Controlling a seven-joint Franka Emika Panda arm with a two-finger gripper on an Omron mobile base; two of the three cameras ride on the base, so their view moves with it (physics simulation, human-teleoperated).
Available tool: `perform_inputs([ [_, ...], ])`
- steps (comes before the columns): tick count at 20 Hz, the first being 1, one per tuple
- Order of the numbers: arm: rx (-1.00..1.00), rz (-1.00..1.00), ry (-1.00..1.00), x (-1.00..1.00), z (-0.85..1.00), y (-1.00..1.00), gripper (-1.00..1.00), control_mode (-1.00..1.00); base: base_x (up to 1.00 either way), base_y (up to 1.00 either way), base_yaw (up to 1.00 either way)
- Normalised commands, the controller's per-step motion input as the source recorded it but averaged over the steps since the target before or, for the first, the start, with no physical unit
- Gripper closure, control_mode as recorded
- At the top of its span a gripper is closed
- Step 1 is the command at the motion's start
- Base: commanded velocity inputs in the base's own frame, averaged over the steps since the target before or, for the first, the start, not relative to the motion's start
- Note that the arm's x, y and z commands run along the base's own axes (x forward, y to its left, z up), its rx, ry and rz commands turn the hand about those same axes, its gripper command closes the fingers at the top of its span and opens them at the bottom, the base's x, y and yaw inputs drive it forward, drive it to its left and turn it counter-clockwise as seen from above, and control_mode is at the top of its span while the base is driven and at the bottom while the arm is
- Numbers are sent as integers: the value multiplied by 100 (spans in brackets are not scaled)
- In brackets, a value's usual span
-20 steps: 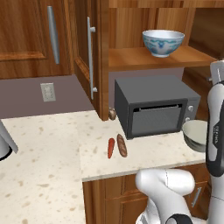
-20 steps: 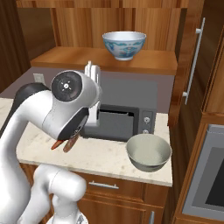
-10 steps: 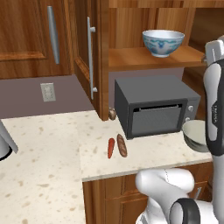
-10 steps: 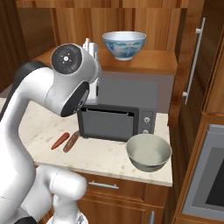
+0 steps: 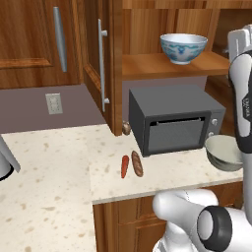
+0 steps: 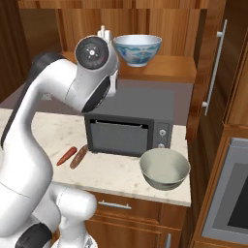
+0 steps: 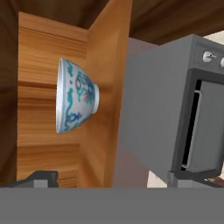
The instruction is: Pick both bowls and place them on the counter. Then place the carrot in one bowl and place the baguette in the other bowl.
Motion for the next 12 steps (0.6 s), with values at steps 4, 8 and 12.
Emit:
perform_inputs([
  [4, 8, 8, -4, 46, 2, 0, -100, -100, 0, 0, 0],
  [8, 2, 6, -2, 49, 2, 0, -100, -100, 0, 0, 0],
  [12, 0, 2, 0, 54, 12, 0, -100, -100, 0, 0, 0],
])
